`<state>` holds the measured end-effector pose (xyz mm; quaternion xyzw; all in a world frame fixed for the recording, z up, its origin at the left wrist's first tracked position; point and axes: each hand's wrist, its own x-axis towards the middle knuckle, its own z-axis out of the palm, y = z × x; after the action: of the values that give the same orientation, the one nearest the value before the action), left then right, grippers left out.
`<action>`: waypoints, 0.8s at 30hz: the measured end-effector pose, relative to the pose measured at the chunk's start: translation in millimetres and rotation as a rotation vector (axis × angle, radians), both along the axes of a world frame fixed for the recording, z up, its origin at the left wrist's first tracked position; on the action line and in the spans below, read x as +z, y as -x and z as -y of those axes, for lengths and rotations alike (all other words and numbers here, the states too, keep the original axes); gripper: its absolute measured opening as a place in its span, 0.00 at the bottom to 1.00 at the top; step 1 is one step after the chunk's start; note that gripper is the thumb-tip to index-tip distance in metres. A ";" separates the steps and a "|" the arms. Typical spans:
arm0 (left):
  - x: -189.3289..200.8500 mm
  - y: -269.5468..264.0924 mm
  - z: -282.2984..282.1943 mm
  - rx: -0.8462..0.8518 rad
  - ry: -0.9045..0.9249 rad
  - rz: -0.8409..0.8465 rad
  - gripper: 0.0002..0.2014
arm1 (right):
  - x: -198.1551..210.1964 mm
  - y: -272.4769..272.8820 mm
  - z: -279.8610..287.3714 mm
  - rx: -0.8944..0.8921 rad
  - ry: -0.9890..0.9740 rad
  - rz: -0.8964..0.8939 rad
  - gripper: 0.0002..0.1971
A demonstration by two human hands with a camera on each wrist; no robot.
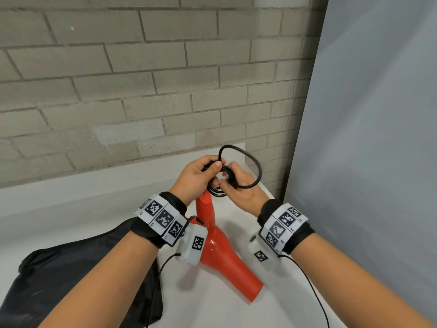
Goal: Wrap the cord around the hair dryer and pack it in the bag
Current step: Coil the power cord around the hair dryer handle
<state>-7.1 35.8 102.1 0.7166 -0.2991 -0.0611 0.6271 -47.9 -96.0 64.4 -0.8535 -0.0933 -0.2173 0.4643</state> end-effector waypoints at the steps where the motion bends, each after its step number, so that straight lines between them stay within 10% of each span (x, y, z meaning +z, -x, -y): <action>1: -0.1 -0.3 -0.9 0.003 0.001 -0.014 0.10 | -6.4 3.0 7.0 0.070 0.022 -0.056 0.04; 11: 3.1 2.7 3.2 -0.086 0.060 -0.072 0.13 | -69.0 10.5 66.5 -0.152 0.323 -0.837 0.12; 15: 3.0 3.4 5.6 -0.093 0.042 -0.060 0.13 | -56.8 11.1 56.3 -0.088 0.382 -0.672 0.16; 24: 2.5 5.2 5.6 -0.052 0.098 -0.080 0.09 | -12.0 2.7 19.9 0.138 -0.245 -0.323 0.18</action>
<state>-12.3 30.2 104.6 0.6739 -0.2950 -0.0912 0.6712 -50.6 -115.9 52.4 -0.8061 -0.0486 -0.0553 0.5872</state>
